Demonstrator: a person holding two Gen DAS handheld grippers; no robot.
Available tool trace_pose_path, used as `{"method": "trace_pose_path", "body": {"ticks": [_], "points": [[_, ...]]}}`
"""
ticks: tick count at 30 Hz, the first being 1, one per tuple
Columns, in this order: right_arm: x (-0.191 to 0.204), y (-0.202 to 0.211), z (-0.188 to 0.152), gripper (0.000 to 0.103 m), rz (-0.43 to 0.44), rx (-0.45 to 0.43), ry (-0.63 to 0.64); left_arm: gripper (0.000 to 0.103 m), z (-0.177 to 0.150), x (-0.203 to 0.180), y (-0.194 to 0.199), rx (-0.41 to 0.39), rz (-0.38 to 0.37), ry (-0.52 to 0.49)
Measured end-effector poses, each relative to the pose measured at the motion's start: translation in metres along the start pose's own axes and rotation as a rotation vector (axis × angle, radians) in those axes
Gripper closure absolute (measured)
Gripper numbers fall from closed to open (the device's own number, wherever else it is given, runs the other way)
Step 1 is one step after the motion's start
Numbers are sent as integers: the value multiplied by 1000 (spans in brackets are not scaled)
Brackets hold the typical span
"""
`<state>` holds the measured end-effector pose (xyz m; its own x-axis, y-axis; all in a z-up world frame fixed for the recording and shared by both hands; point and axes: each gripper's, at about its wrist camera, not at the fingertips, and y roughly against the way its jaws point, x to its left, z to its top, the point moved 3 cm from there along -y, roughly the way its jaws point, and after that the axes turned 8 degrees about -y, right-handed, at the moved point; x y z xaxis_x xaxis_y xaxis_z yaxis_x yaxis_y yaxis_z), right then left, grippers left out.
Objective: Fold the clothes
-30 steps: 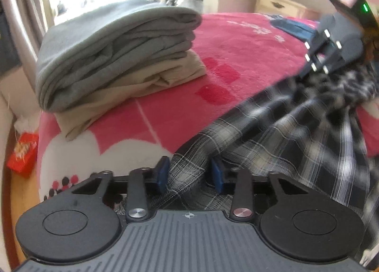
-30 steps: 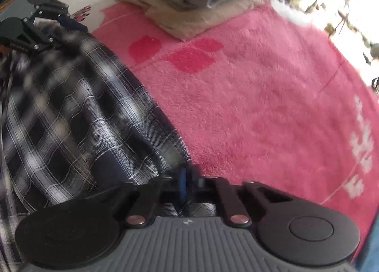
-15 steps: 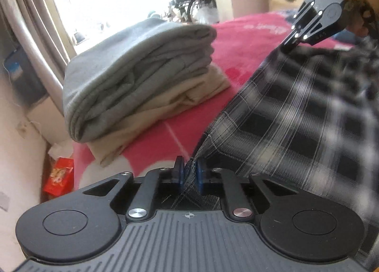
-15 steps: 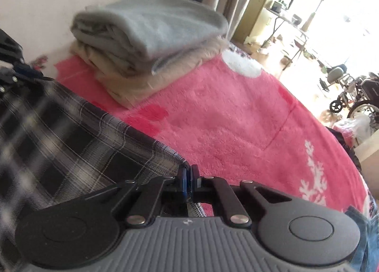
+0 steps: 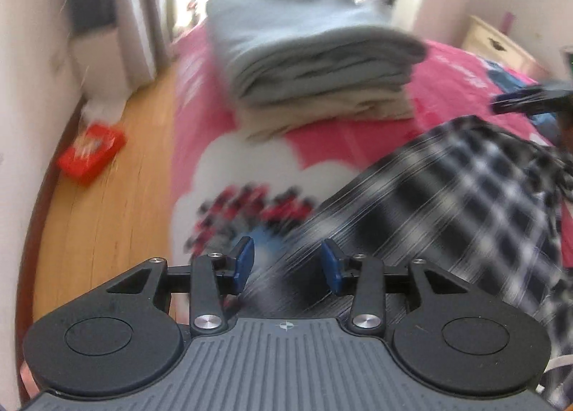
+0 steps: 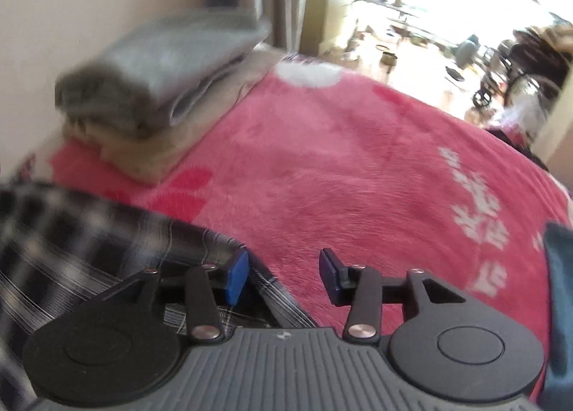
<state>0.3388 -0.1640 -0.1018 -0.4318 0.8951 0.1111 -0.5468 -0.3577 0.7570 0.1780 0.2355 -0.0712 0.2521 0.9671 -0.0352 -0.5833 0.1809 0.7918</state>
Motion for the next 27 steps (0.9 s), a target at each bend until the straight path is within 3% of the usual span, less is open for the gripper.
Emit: {"method": "trace_pose_path", "body": {"ticks": [5, 9, 11, 15, 21, 27], "points": [[-8, 55, -12, 55, 76, -66, -168, 56, -15, 24, -12, 20, 1, 119], [-8, 95, -45, 55, 109, -78, -274, 55, -22, 15, -18, 19, 81, 29], [-10, 111, -67, 55, 84, -74, -314, 55, -20, 8, -18, 24, 144, -25], [-32, 130, -114, 55, -59, -10, -380, 55, -9, -4, -9, 21, 244, -82], [-80, 166, -146, 55, -230, -35, -437, 56, 26, -27, 15, -92, 333, -121], [-116, 153, -115, 55, -316, -95, -276, 56, 58, -98, -3, -141, 143, -143]]}}
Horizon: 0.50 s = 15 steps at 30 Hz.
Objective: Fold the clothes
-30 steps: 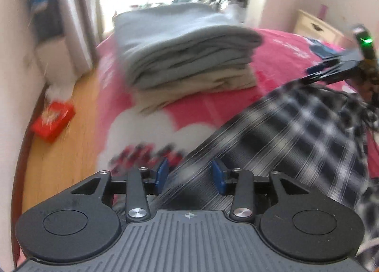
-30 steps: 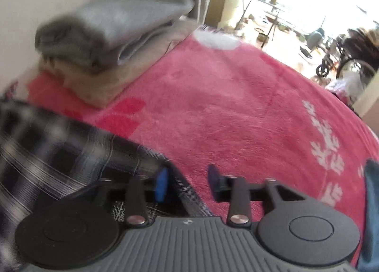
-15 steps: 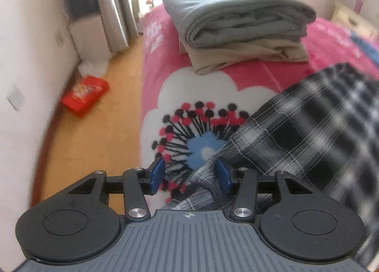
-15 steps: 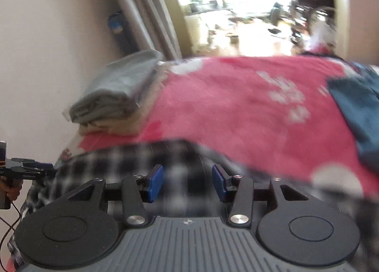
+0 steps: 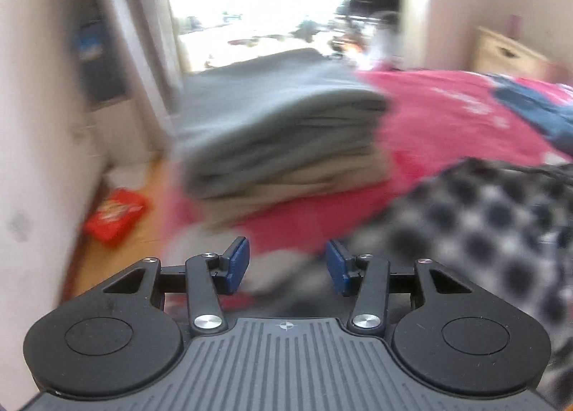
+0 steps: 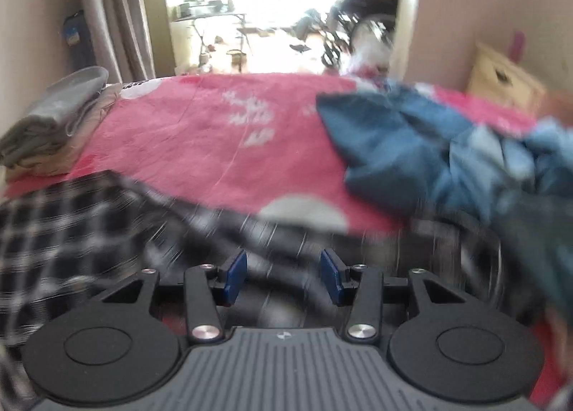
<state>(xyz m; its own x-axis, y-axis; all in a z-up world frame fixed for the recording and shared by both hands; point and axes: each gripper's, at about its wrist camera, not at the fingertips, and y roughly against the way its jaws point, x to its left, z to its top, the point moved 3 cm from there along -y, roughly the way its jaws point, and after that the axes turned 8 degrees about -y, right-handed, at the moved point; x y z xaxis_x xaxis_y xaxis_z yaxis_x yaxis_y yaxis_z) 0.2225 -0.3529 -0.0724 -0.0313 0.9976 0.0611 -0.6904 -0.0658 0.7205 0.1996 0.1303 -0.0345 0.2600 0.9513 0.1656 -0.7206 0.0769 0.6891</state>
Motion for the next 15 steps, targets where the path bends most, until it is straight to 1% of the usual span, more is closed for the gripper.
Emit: {"method": "trace_pose_path", "body": {"ticks": [1, 3, 6, 9, 12, 15], "points": [[-1, -12, 7, 55, 2, 3, 34, 56, 3, -17, -5, 0, -36, -16], [4, -39, 17, 55, 14, 49, 131, 56, 6, -50, -15, 2, -105, -49], [18, -73, 19, 55, 16, 108, 314, 56, 0, -90, -27, 10, -175, -115], [26, -94, 17, 55, 59, 180, 421, 56, -9, -109, -37, 29, -188, -187], [30, -109, 14, 55, 105, 254, 481, 56, -12, -117, -38, 25, -184, -219], [25, -116, 18, 44, 125, 292, 475, 56, -10, -120, -38, 0, -180, -232]]}}
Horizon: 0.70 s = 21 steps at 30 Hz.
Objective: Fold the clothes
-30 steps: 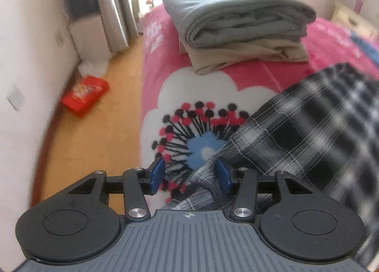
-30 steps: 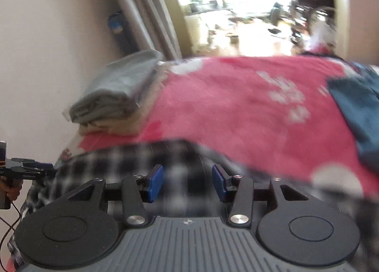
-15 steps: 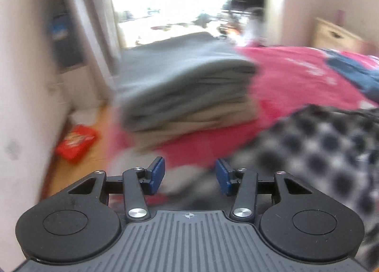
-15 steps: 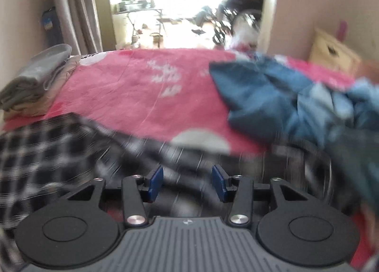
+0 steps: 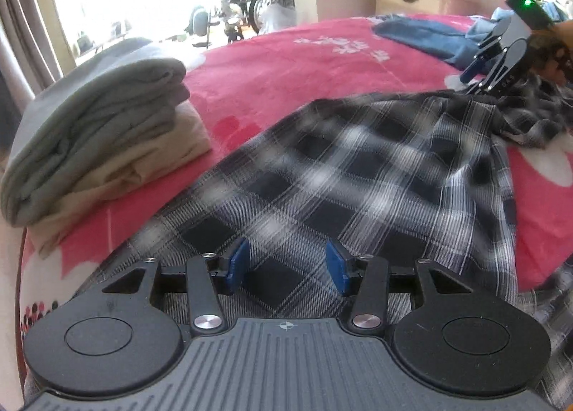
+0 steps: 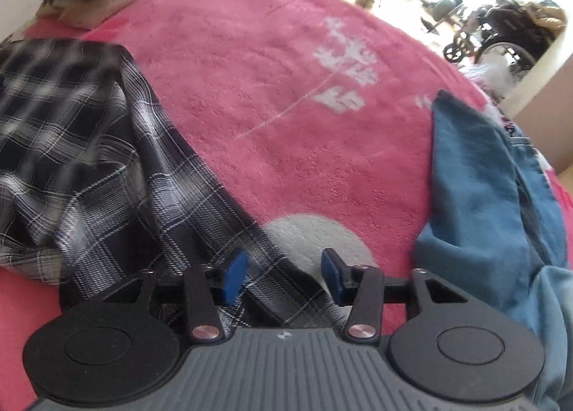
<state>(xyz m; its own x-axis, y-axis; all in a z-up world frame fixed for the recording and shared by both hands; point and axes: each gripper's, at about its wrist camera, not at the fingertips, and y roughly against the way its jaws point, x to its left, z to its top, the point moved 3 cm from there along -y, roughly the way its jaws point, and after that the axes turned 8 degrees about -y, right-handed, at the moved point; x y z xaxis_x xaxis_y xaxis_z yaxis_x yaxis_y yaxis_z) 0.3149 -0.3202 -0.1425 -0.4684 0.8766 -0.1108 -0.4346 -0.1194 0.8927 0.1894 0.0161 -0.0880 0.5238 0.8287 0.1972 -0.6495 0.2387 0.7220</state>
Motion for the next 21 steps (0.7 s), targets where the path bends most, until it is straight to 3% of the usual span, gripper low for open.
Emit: {"method": "trace_pose_path", "body": {"ticks": [4, 6, 7, 9, 13, 18, 21], "points": [[-10, -3, 2, 46, 55, 44, -74, 56, 6, -2, -7, -21, 0, 11], [-9, -1, 3, 60, 81, 58, -76, 56, 11, -3, -15, -28, 4, 34], [-8, 0, 3, 76, 93, 66, -76, 56, 13, -3, -19, -32, 6, 45], [-4, 2, 5, 99, 88, 62, -39, 56, 20, -4, -24, -49, -3, 101], [-1, 17, 16, 100, -24, -41, 28, 56, 36, -14, -35, -81, -3, 116], [-19, 25, 34, 100, -135, -133, 4, 56, 55, -31, -54, -85, 124, -21], [-25, 20, 42, 100, -166, -153, 10, 56, 63, -33, -63, -77, 155, -52]]}}
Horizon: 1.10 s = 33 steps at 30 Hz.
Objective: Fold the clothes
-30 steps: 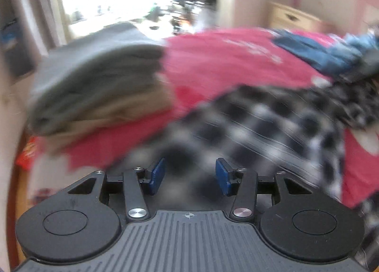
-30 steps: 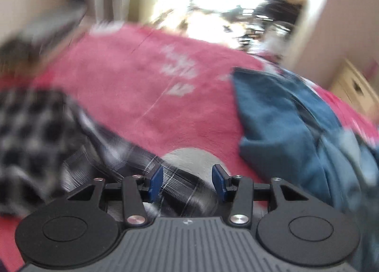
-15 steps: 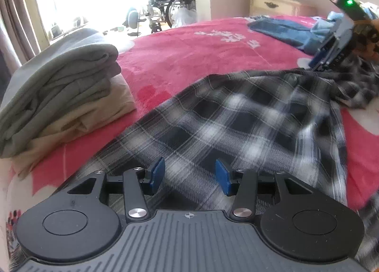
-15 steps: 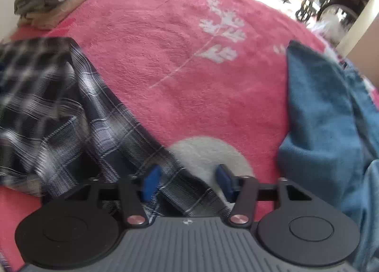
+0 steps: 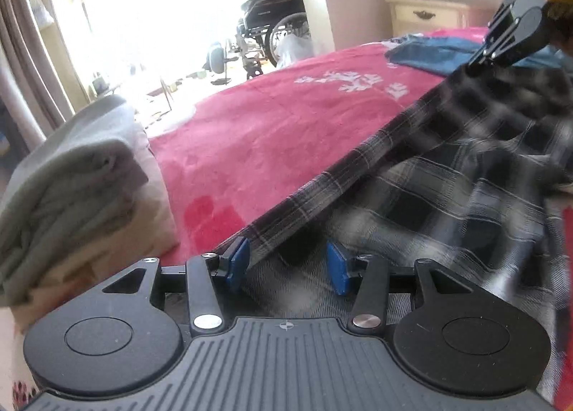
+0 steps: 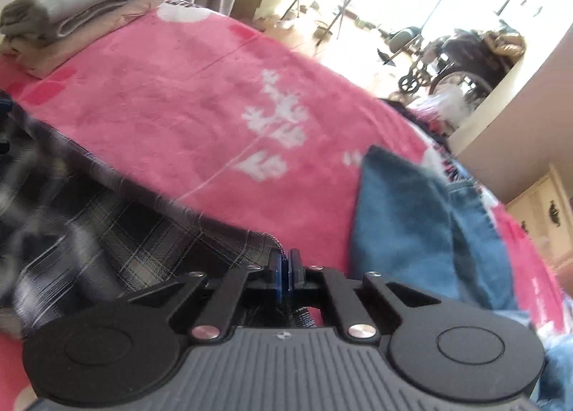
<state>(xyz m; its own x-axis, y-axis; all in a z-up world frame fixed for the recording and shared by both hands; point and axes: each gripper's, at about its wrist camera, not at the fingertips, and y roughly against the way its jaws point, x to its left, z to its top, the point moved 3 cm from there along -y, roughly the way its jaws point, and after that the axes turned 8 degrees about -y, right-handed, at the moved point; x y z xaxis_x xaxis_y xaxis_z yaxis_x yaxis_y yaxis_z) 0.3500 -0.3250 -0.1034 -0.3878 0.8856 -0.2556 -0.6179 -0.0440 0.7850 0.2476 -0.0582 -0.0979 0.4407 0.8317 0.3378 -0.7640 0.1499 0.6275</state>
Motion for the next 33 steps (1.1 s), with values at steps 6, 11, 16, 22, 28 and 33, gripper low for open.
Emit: {"method": "trace_pose_path", "body": {"ticks": [6, 11, 16, 22, 28, 33], "points": [[2, -28, 9, 100, -19, 12, 4, 56, 5, 10, -17, 32, 55, 20], [-1, -51, 16, 100, -31, -6, -37, 55, 0, 17, -24, 55, 56, 47], [-6, -74, 15, 97, -33, 1, -162, 55, -2, 13, -25, 49, 71, 22], [-83, -41, 15, 53, 94, -60, -667, 55, 0, 13, -25, 48, 69, 15], [-171, 45, -15, 49, 87, -248, -1015, 55, 2, 16, -23, 50, 66, 31], [-181, 101, -60, 49, -84, -165, -893, 55, 2, 18, -11, 40, 61, 71]]}}
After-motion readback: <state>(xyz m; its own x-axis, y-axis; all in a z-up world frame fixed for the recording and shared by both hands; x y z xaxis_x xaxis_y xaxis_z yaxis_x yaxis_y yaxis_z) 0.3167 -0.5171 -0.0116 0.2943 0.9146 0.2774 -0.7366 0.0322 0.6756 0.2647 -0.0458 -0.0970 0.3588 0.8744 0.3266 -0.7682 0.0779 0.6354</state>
